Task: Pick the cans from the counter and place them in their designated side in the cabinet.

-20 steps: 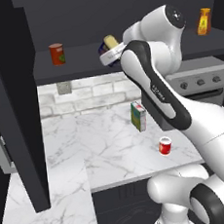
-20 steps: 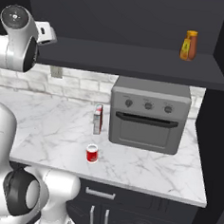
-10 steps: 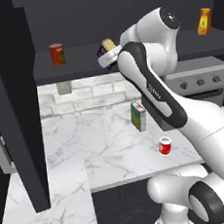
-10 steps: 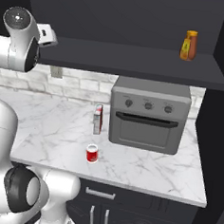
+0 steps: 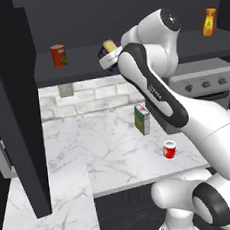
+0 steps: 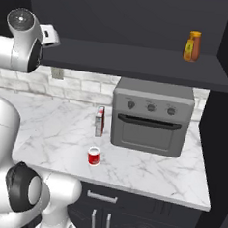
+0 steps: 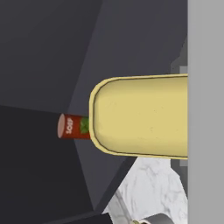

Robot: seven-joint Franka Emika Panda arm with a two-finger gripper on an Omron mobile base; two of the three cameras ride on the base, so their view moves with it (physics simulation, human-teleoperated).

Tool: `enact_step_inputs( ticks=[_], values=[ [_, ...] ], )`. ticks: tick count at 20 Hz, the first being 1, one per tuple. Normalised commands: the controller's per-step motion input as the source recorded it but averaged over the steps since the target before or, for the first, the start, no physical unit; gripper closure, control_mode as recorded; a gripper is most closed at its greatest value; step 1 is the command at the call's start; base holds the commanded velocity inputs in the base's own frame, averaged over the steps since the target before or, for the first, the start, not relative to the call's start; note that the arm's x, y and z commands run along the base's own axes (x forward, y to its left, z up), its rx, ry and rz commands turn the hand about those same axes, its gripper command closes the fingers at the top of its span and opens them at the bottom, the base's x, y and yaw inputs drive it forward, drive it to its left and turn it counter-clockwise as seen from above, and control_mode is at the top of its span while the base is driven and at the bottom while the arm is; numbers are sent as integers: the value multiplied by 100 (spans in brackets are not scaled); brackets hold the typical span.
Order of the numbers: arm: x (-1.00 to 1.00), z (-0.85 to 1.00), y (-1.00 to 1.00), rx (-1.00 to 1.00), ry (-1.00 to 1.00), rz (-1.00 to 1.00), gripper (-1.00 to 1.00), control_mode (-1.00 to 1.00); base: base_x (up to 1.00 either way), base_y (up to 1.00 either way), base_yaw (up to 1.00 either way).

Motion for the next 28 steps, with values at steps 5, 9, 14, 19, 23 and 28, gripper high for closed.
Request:
enact_step_inputs(
  ticks=[5, 9, 14, 19, 23, 28],
  values=[
    [14, 0, 2, 0, 0, 0, 100, -100, 0, 0, 0],
    [16, 0, 4, 0, 0, 1, 100, -100, 0, 0, 0],
    [17, 0, 5, 0, 0, 1, 100, -100, 0, 0, 0],
    [16, -1, 4, 0, 0, 0, 100, -100, 0, 0, 0],
    [17, -3, 7, 0, 1, 0, 100, -100, 0, 0, 0],
    [17, -2, 10, 0, 2, 0, 100, -100, 0, 0, 0]
  ],
)
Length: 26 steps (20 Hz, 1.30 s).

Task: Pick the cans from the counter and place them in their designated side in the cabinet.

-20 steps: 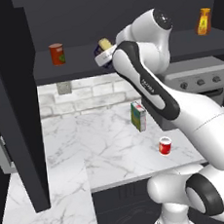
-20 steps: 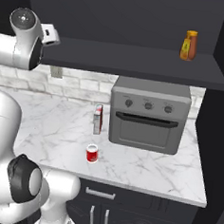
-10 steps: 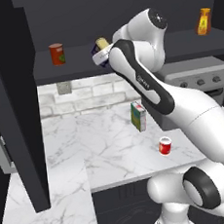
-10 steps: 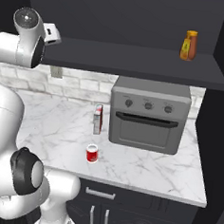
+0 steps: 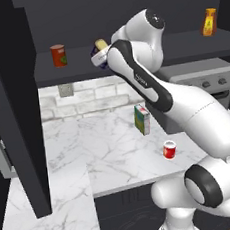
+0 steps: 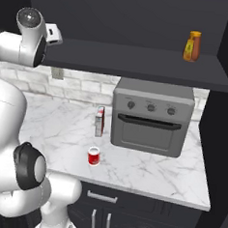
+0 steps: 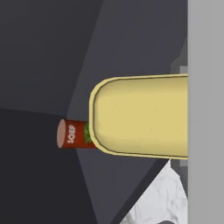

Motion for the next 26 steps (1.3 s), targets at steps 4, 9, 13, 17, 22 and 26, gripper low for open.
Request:
enact_step_inputs(
  ticks=[4, 9, 13, 17, 22, 26],
  values=[
    [16, 0, 8, 0, 2, 0, 100, -100, 0, 0, 0],
    [15, -3, 8, 0, 2, 0, 100, -100, 0, 0, 0],
    [9, -7, 9, -1, 1, 0, -100, -100, 0, 0, 0],
    [7, -1, 2, 0, 0, 0, -100, -100, 0, 0, 0],
    [6, 0, 0, 0, 0, 0, -100, -100, 0, 0, 0],
    [8, 0, 0, 0, 0, 0, -100, -100, 0, 0, 0]
  ],
)
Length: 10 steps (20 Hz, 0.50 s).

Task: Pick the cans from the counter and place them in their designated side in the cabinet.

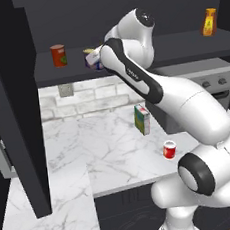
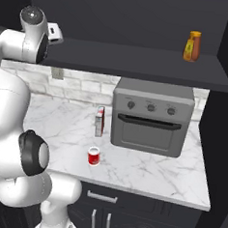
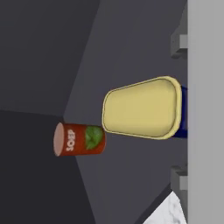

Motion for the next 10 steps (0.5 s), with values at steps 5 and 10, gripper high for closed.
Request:
enact_step_inputs(
  ticks=[5, 10],
  values=[
    [-6, 4, 0, 0, -6, 1, -100, -100, 0, 0, 0],
    [-48, 4, -5, 0, -15, 2, -100, -100, 0, 0, 0]
  ],
)
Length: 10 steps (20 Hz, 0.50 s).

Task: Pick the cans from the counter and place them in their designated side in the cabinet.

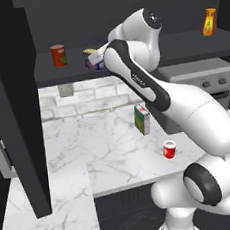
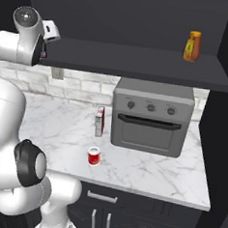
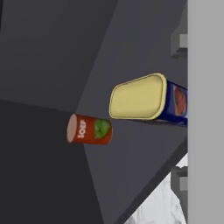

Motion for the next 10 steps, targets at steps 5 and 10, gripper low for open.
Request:
enact_step_inputs(
  ticks=[5, 10],
  values=[
    [-56, 0, -9, 0, -15, 2, -100, -100, 0, 0, 0],
    [-58, 0, -21, 0, -13, 1, -100, -100, 0, 0, 0]
  ],
)
